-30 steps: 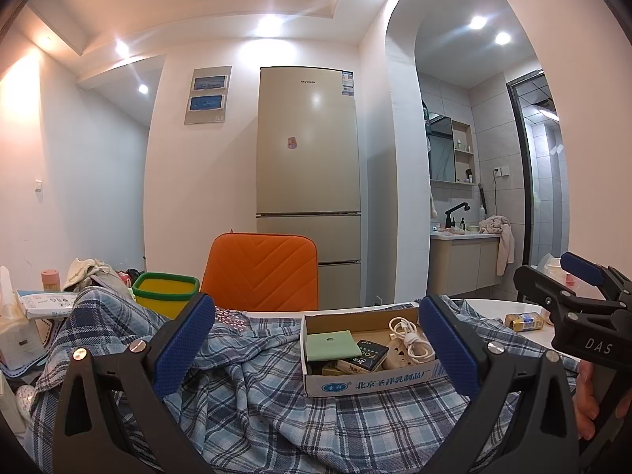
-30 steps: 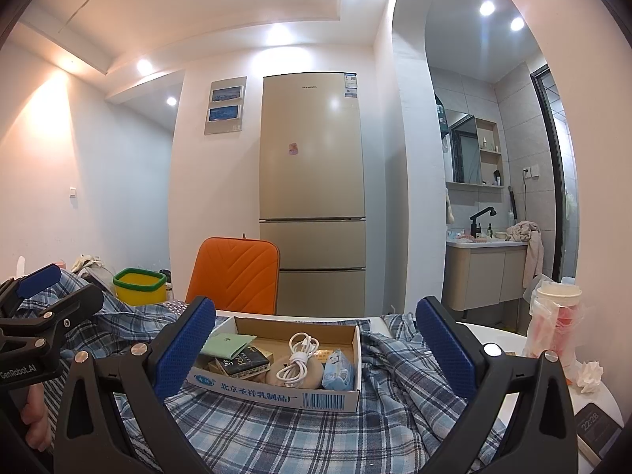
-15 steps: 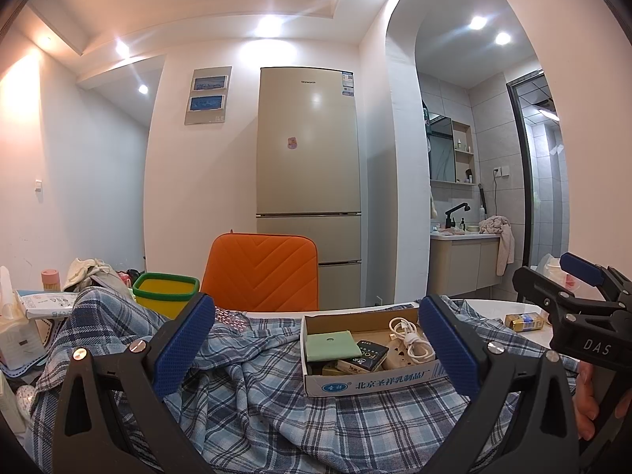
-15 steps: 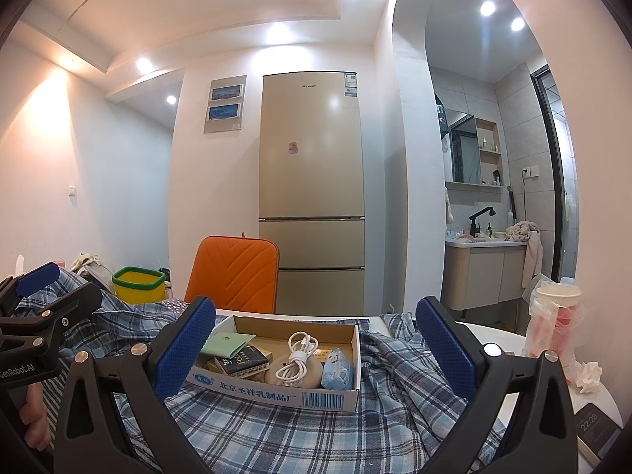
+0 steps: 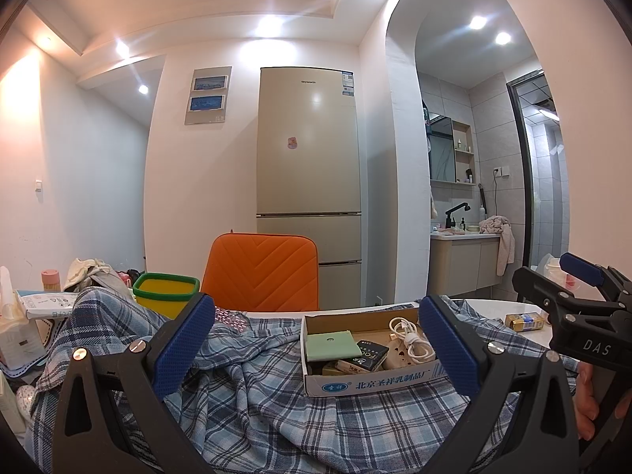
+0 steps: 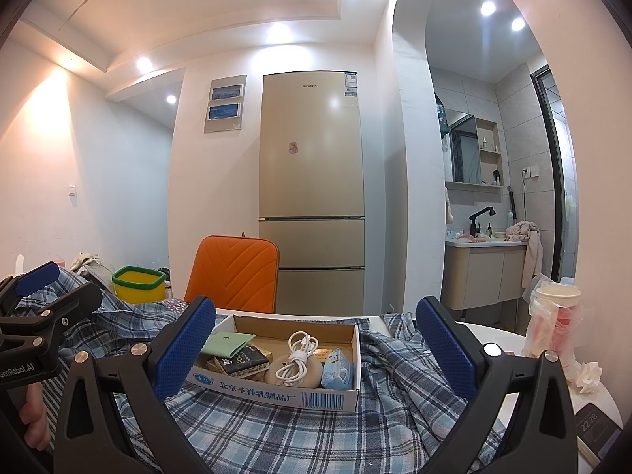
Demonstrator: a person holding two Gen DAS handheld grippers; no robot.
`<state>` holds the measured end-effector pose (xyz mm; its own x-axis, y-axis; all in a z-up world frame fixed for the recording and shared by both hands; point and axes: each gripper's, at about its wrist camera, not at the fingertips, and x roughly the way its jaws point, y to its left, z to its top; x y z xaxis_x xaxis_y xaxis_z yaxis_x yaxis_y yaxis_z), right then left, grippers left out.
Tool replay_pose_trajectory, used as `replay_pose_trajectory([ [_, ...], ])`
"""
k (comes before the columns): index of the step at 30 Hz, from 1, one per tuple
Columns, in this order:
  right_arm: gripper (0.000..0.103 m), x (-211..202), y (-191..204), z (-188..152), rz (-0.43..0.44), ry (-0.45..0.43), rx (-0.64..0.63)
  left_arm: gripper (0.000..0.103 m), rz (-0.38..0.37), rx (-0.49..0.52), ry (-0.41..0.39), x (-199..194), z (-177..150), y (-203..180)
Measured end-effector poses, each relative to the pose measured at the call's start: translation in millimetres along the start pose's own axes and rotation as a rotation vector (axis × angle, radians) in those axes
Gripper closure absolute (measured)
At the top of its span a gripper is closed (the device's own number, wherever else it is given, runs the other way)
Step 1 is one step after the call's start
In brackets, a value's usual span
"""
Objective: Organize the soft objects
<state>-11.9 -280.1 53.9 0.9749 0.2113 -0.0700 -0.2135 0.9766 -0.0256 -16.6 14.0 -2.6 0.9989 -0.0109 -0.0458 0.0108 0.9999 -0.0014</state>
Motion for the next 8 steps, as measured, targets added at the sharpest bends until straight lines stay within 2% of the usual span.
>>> replay_pose_trajectory([
  [8,0.000,0.6,-0.7,-0.2,0.000,0.000,-0.001,0.000,0.000,0.000,0.000,0.0,-0.2,0.1],
])
